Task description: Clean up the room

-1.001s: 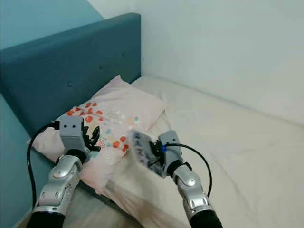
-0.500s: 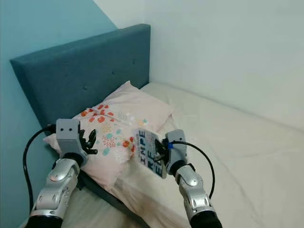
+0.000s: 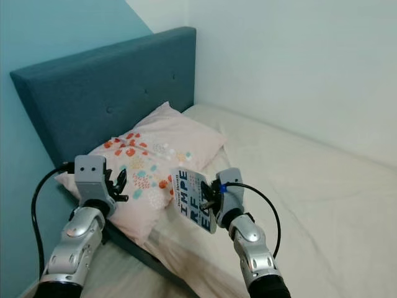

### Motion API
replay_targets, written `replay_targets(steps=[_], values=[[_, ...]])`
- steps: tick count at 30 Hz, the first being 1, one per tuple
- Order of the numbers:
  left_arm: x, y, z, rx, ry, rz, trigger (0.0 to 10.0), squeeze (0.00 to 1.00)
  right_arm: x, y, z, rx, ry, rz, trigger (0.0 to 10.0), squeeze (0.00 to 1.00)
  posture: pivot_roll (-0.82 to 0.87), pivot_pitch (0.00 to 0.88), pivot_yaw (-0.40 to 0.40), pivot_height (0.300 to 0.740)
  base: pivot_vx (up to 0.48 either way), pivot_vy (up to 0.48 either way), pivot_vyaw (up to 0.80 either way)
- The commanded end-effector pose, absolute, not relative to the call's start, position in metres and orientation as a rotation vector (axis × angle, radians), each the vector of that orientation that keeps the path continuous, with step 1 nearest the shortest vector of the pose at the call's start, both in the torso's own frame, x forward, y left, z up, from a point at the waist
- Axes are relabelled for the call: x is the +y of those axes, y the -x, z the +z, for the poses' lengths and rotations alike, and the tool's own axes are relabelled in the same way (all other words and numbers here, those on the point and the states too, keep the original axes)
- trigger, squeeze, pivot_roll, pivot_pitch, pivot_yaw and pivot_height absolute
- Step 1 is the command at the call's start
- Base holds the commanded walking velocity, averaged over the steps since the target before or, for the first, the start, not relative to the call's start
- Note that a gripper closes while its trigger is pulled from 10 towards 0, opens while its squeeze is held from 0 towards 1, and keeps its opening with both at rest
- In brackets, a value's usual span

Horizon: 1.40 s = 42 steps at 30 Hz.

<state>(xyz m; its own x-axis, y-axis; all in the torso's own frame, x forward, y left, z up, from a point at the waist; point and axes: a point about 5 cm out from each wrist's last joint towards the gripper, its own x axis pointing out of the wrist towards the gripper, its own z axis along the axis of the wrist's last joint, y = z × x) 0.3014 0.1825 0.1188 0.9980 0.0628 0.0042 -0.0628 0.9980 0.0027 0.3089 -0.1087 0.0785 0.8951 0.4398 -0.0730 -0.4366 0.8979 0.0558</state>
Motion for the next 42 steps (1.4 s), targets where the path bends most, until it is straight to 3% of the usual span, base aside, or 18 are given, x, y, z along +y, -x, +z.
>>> replay_targets(steps=[1,13,25,32,42], values=[[0.179,-0.298,0.114,0.021,-0.005,0.058,10.0,0.00,-0.114,-0.311,0.084,0.061,-0.052,0.441,10.0,0.00,0.08,0.009,-0.096,0.638,0.000,0.000,0.00],[0.177,-0.296,0.115,0.022,-0.018,0.044,10.0,0.00,-0.116,-0.314,0.085,0.065,-0.046,0.449,10.0,0.00,0.09,0.044,-0.101,0.583,0.000,0.000,0.00],[0.184,-0.296,0.117,0.029,-0.034,0.038,10.0,0.00,-0.125,-0.329,0.097,0.049,-0.055,0.433,10.0,0.00,0.09,0.064,-0.101,0.583,0.000,0.000,0.00],[0.190,-0.294,0.119,0.022,-0.039,0.047,10.0,0.00,-0.127,-0.347,0.118,0.021,-0.169,0.468,10.0,0.00,0.09,0.080,-0.114,0.583,0.000,0.000,0.00],[0.194,-0.284,0.125,-0.013,-0.025,0.031,10.0,0.00,-0.148,-0.374,0.136,0.142,-0.262,0.581,10.0,0.00,0.11,0.101,-0.131,0.583,0.000,0.000,0.00]])
